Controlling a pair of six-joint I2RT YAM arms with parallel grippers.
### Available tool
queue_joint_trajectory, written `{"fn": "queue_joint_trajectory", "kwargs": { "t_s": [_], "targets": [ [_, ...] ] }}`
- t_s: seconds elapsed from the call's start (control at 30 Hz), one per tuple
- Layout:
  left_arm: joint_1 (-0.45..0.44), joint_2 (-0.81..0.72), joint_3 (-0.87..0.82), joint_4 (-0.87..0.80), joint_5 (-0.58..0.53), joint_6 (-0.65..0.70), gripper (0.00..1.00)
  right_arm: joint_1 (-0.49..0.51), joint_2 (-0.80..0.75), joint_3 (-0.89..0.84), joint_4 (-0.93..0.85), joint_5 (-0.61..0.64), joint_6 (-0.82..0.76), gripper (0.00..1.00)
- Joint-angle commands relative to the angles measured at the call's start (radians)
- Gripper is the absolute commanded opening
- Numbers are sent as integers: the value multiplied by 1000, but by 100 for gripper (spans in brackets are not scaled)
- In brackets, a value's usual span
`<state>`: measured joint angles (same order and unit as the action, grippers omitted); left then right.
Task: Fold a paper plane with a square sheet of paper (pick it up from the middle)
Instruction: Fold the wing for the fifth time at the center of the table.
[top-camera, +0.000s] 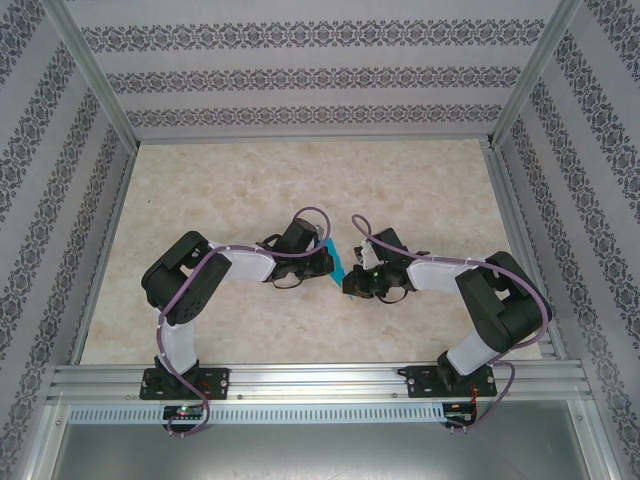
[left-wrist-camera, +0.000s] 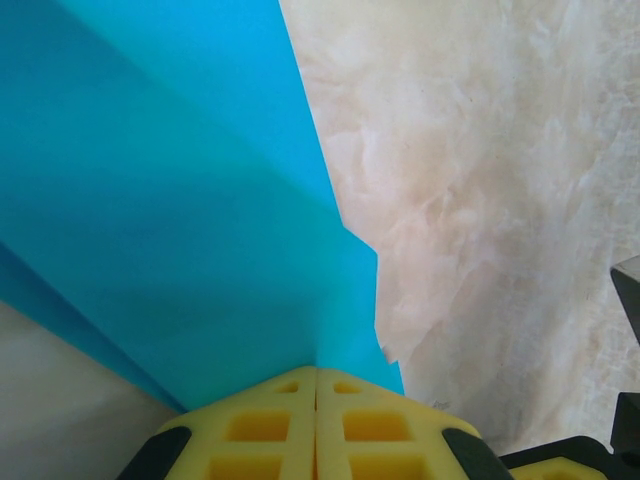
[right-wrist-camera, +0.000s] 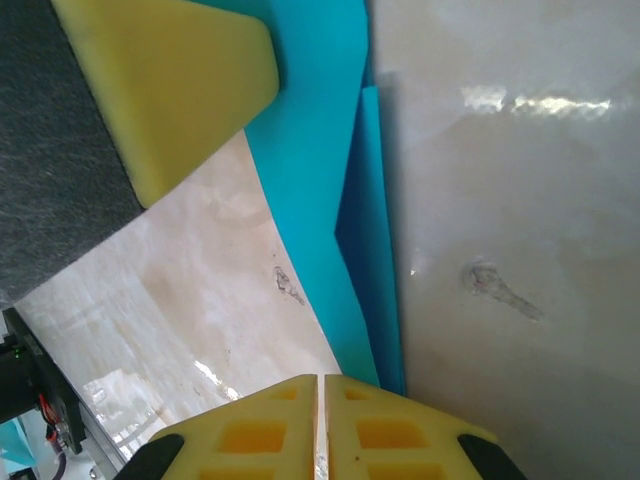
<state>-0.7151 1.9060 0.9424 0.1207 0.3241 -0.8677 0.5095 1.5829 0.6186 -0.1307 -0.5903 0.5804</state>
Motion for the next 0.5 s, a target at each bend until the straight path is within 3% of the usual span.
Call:
{"fn": "queue_joint_trajectory", "kwargs": {
  "t_s": [0.0, 0.47],
  "targets": [
    [-4, 21, -38, -93, -58, 18, 8, -3, 2, -25, -11, 0, -19, 11],
    [-5, 21, -37, -106, -69, 17, 7, 1, -12, -85, -100, 24, -22, 11]
  ]
}}
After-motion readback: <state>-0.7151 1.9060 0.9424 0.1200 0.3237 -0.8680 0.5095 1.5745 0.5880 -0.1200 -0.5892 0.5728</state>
